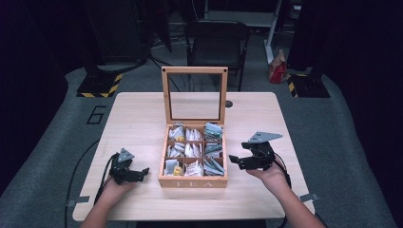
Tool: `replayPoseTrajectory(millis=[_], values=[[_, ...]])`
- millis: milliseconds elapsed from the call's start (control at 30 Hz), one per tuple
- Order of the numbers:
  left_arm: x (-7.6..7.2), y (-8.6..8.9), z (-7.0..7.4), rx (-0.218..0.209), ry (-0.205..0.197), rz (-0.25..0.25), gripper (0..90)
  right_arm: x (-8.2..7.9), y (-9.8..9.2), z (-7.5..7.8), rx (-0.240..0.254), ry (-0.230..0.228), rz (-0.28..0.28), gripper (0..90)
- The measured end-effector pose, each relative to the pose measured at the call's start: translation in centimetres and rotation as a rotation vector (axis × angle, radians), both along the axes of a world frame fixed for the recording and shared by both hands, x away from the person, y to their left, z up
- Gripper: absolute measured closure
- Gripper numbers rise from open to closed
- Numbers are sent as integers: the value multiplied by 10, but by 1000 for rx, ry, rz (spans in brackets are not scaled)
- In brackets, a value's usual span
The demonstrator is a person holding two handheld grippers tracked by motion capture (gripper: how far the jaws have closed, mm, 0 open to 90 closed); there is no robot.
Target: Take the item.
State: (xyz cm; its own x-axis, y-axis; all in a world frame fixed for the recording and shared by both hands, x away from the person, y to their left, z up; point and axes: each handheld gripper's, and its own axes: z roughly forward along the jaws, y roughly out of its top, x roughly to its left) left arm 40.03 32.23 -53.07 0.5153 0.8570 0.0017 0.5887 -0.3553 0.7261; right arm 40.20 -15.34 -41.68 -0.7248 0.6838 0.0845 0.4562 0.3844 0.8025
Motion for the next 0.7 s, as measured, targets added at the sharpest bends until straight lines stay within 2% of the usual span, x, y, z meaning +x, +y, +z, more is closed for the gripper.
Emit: replayPoseTrajectory(millis=[267,700], values=[[0,0,0,-1,-2,2,42,1,10,5,-3,-1,32,266],[0,0,0,1,0,0,42,2,27,5,-21,-1,83,301]])
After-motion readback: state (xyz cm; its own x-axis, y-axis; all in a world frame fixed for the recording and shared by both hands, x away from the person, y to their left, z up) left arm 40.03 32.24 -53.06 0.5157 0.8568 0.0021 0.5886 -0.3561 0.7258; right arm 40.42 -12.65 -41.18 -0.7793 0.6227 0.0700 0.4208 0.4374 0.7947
